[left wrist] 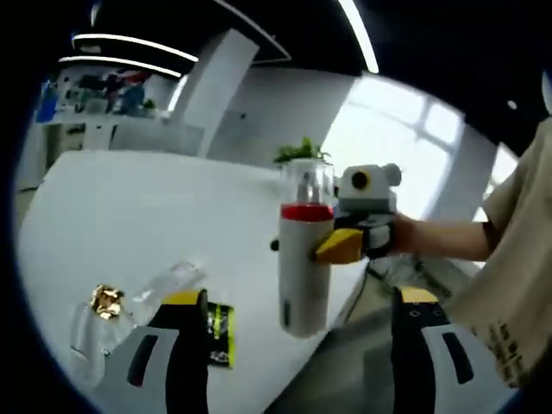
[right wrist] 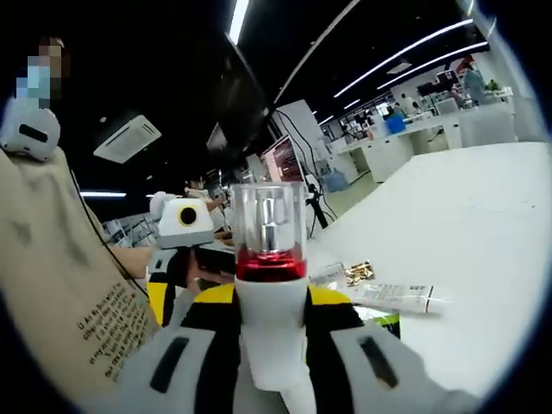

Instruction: Arrange the skincare products in the storage area until every visible bottle or jar stands upright without overlapping.

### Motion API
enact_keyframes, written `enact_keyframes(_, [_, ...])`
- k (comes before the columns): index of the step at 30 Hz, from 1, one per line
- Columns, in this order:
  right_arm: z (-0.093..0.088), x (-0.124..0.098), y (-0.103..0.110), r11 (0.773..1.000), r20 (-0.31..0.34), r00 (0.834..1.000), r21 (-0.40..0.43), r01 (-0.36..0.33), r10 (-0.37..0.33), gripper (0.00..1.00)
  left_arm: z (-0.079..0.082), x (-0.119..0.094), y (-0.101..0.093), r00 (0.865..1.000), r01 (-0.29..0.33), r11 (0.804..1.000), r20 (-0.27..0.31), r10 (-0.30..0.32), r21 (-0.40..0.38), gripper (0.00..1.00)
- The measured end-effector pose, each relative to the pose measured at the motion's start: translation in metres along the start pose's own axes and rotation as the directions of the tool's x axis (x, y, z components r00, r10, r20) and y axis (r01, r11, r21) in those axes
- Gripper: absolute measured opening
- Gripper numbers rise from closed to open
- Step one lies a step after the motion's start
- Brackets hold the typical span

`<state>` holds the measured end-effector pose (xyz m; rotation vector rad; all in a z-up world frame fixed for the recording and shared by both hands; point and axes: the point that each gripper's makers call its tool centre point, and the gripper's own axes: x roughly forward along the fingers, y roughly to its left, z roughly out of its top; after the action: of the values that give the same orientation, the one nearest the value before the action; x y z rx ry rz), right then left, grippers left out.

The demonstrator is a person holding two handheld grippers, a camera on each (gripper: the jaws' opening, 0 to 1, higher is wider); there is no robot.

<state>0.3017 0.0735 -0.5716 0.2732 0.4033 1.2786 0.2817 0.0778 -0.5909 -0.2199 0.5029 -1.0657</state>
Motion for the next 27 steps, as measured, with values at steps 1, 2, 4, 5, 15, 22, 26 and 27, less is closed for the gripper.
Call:
enact_keyframes(1, [0.002,0.0,0.003,1.0,0.008,1.0,0.0,-0.003,0.003,0.28,0.0,0.002,-0.001,1.0,0.007,1.0,-0.008,-0.007,0.008,0.86])
enact_keyframes(2, [0.003,-0.001,0.005,1.0,0.015,1.0,-0.002,-0.007,0.007,0.28,0.0,0.004,-0.003,1.0,0.017,1.0,-0.013,-0.017,0.014,0.86])
enact_keyframes(4, [0.006,-0.002,0.011,1.0,0.031,0.999,-0.005,-0.02,0.02,0.28,0.0,0.009,-0.012,0.998,0.055,0.998,-0.026,-0.054,0.031,0.84])
enact_keyframes(5, [0.007,-0.003,0.014,1.0,0.036,0.999,-0.006,-0.027,0.027,0.28,0.0,0.011,-0.017,0.997,0.075,0.996,-0.035,-0.074,0.042,0.82])
enact_keyframes(15, [0.003,-0.007,0.041,0.996,0.05,0.995,-0.004,-0.084,0.084,0.28,-0.004,0.019,-0.039,0.981,0.186,0.98,-0.072,-0.181,0.073,0.58])
enact_keyframes(22, [0.002,-0.016,0.053,0.993,0.074,0.991,0.01,-0.115,0.114,0.28,-0.004,0.02,-0.052,0.965,0.257,0.963,-0.067,-0.252,0.077,0.35])
enact_keyframes(26, [0.001,-0.022,0.051,0.995,0.086,0.991,0.018,-0.103,0.101,0.28,-0.005,0.025,-0.06,0.962,0.266,0.958,-0.086,-0.257,0.107,0.29])
enact_keyframes(27, [0.0,-0.024,0.051,0.995,0.085,0.992,0.02,-0.098,0.096,0.29,-0.006,0.027,-0.062,0.961,0.27,0.956,-0.095,-0.26,0.117,0.29])
